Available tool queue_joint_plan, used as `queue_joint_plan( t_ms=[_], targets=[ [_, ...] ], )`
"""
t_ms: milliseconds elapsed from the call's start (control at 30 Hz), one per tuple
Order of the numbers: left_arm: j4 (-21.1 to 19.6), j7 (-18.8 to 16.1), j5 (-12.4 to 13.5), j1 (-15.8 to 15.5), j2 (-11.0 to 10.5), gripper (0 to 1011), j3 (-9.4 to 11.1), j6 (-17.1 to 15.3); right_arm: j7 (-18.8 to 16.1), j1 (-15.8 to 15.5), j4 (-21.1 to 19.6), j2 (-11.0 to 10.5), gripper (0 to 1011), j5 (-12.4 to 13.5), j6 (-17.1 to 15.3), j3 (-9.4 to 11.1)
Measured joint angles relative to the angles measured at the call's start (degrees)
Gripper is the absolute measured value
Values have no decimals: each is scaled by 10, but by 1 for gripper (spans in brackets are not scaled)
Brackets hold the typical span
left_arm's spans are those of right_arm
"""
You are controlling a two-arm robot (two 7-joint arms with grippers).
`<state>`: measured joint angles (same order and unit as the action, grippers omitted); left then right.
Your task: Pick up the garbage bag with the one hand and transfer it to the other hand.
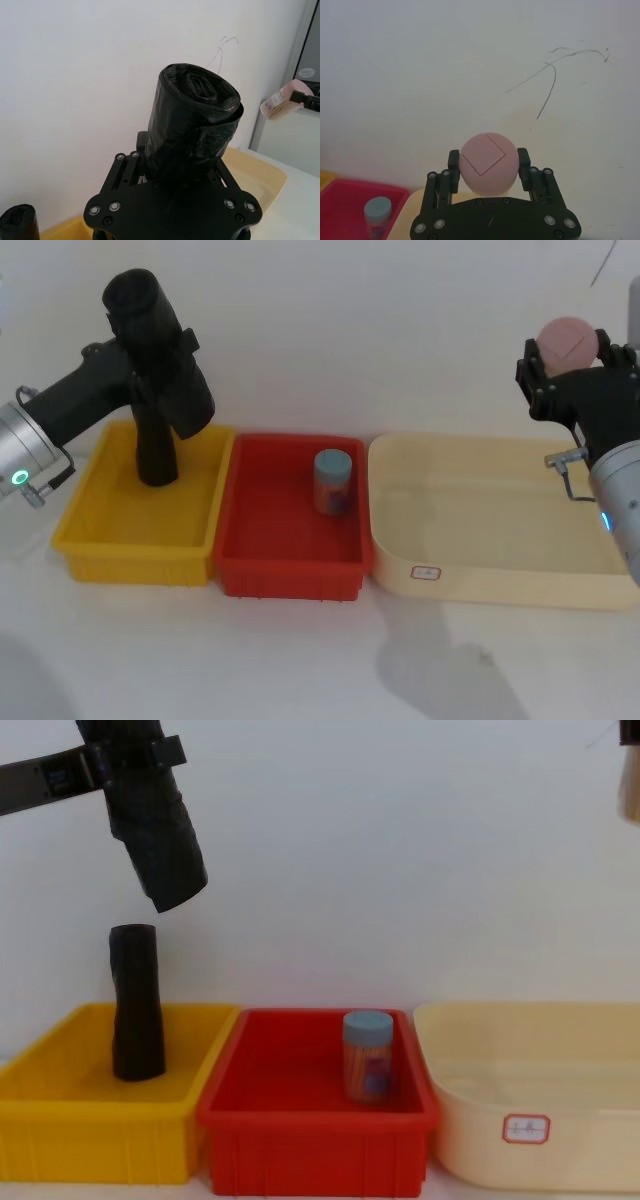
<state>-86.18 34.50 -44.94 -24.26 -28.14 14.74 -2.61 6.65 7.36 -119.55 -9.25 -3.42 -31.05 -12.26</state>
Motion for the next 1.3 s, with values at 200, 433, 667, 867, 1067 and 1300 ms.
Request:
queue_joint_plan(
  t_ms=[200,433,667,867,1067,1300],
  targets=[
    [0,0,0,0,0,411,0,0,0,0,0,0,664,0,0,0],
    [0,0,0,0,0,411,0,0,1,0,-1,0,664,0,0,0],
    [0,0,0,0,0,411,0,0,1,0,-1,0,664,0,0,0],
    [0,0,0,0,0,411,0,0,1,0,-1,0,664,0,0,0],
    [0,0,0,0,0,411,0,0,1,0,-1,0,664,0,0,0],
    [0,0,0,0,0,411,0,0,1,0,-1,0,664,0,0,0]
  ],
)
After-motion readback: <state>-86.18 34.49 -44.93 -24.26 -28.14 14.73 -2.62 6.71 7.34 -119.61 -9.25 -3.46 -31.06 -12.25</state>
